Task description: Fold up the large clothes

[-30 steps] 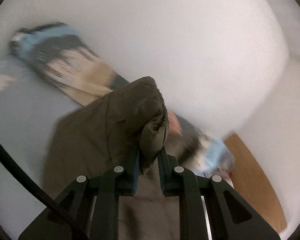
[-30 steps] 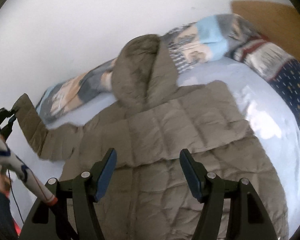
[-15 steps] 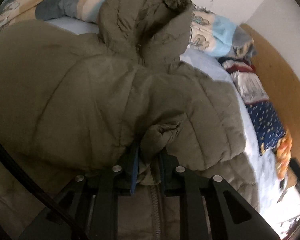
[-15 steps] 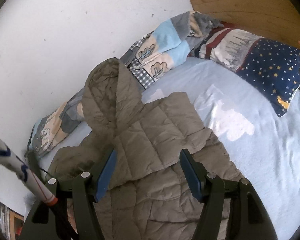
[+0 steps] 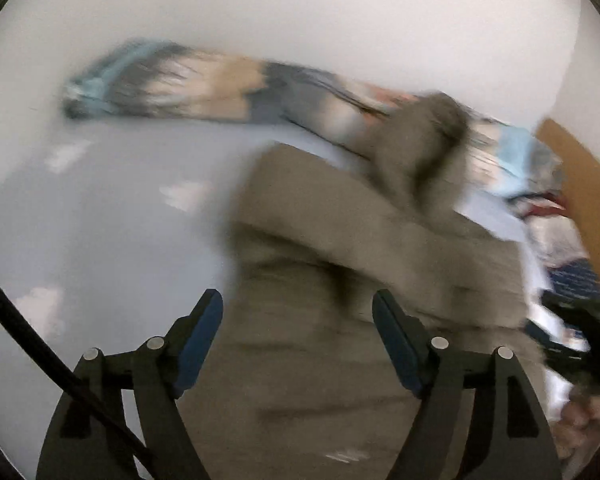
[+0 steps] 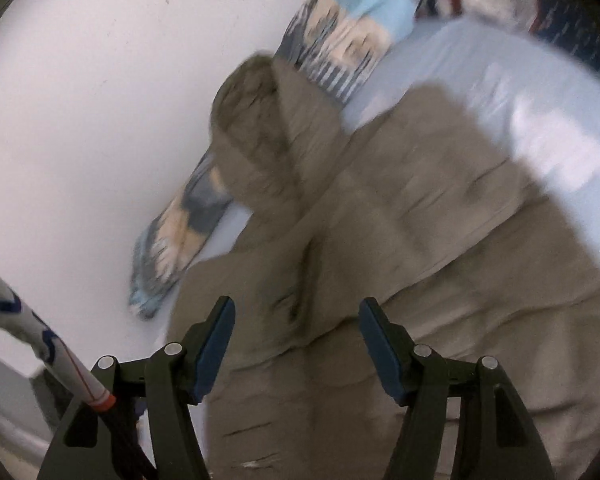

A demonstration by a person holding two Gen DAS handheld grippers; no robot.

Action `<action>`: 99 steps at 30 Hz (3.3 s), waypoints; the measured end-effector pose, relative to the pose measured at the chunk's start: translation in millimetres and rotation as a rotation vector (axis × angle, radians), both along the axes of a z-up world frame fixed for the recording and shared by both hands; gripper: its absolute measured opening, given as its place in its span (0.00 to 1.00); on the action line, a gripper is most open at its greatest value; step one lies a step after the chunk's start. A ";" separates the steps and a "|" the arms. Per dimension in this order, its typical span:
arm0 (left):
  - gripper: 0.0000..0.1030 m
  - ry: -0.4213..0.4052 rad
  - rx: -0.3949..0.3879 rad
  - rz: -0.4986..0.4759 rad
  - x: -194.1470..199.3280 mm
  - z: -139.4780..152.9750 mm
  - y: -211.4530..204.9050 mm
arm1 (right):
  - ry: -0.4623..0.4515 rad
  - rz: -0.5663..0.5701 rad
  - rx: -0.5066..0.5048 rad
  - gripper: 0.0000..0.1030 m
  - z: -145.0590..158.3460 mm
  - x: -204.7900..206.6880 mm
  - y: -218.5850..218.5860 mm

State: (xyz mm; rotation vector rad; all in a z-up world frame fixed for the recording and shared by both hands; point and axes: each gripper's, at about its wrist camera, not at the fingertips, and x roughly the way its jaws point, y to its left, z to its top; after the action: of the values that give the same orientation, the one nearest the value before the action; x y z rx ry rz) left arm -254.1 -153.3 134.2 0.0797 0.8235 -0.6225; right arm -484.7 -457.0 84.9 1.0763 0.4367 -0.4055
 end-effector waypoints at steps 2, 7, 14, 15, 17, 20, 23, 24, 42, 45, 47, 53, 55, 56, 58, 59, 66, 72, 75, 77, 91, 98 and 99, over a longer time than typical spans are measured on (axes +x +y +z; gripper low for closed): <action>0.74 0.044 0.058 0.019 20.5 -17.0 -0.1 | -0.014 0.030 0.029 0.62 -8.8 12.1 4.6; 0.74 0.144 0.031 0.029 55.5 -36.5 -12.0 | 0.008 0.044 0.101 0.55 -36.6 37.7 11.7; 0.74 0.260 0.181 -0.006 57.1 -82.0 -40.5 | 0.072 0.023 0.150 0.50 -61.5 80.6 11.4; 0.74 0.270 0.213 -0.006 57.4 -85.6 -40.9 | 0.083 0.022 0.155 0.50 -65.4 86.6 10.3; 0.74 0.304 0.229 0.006 59.6 -98.0 -42.5 | 0.098 0.020 0.155 0.40 -69.4 93.0 8.6; 0.74 0.318 0.201 0.022 61.6 -96.5 -41.4 | 0.124 0.024 0.110 0.18 -64.2 101.9 7.1; 0.74 0.292 0.178 0.019 59.3 -87.9 -41.0 | 0.146 -0.025 -0.036 0.16 -33.2 92.4 4.6; 0.74 0.279 0.173 0.020 58.1 -84.6 -41.1 | 0.162 -0.047 -0.090 0.16 -21.5 86.9 0.9; 0.74 0.250 0.247 -0.021 55.3 -84.0 -44.0 | 0.459 -0.111 -0.162 0.27 -50.8 45.5 -78.2; 0.74 0.233 0.233 -0.022 54.5 -73.0 -33.1 | 0.480 -0.070 -0.158 0.39 -36.7 35.8 -75.2; 0.74 0.232 0.213 -0.034 52.8 -67.1 -25.3 | 0.443 -0.056 -0.203 0.48 -18.3 18.6 -65.3; 0.74 0.274 0.175 -0.070 24.8 -65.2 15.7 | 0.400 -0.091 -0.204 0.52 2.6 -74.0 -23.3; 0.74 0.314 0.138 -0.093 9.3 -62.9 39.6 | 0.408 -0.110 -0.185 0.52 1.1 -112.2 -8.5; 0.74 0.320 0.125 -0.094 4.5 -61.2 48.5 | 0.412 -0.106 -0.190 0.52 0.5 -129.6 -0.4; 0.74 0.335 0.098 -0.082 -10.0 -59.7 84.1 | 0.447 -0.093 -0.212 0.56 -2.2 -157.0 13.9; 0.74 0.345 0.094 -0.079 -13.3 -61.8 96.9 | 0.463 -0.092 -0.215 0.56 -4.4 -171.1 20.3; 0.74 0.496 0.049 -0.038 -43.5 -101.6 178.1 | 0.477 -0.090 -0.142 0.60 -35.4 -249.6 39.7; 0.38 0.410 0.122 -0.160 -64.1 -107.2 150.4 | 0.445 -0.010 -0.031 0.62 -58.9 -243.2 39.9; 0.26 0.337 0.160 -0.169 -79.1 -100.8 143.1 | 0.475 0.035 -0.051 0.52 -66.5 -228.8 47.3; 0.23 0.301 0.173 -0.168 -89.4 -95.3 143.8 | 0.513 0.049 -0.102 0.24 -64.0 -225.6 52.7; 0.35 0.101 0.168 -0.033 -119.9 -52.0 167.9 | 0.667 -0.011 -0.226 0.37 -30.4 -233.4 70.2; 0.57 -0.024 0.142 -0.145 -123.7 -5.2 108.0 | 0.552 -0.088 -0.390 0.47 24.8 -217.7 75.3; 0.61 -0.025 0.146 -0.172 -125.6 -4.9 84.7 | 0.532 -0.049 -0.405 0.47 30.5 -201.8 77.6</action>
State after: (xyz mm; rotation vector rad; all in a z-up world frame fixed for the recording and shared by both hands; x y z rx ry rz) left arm -379.7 -68.7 129.4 0.2931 0.8424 -0.7206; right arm -686.5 -379.4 115.4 0.5756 0.7617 -0.7934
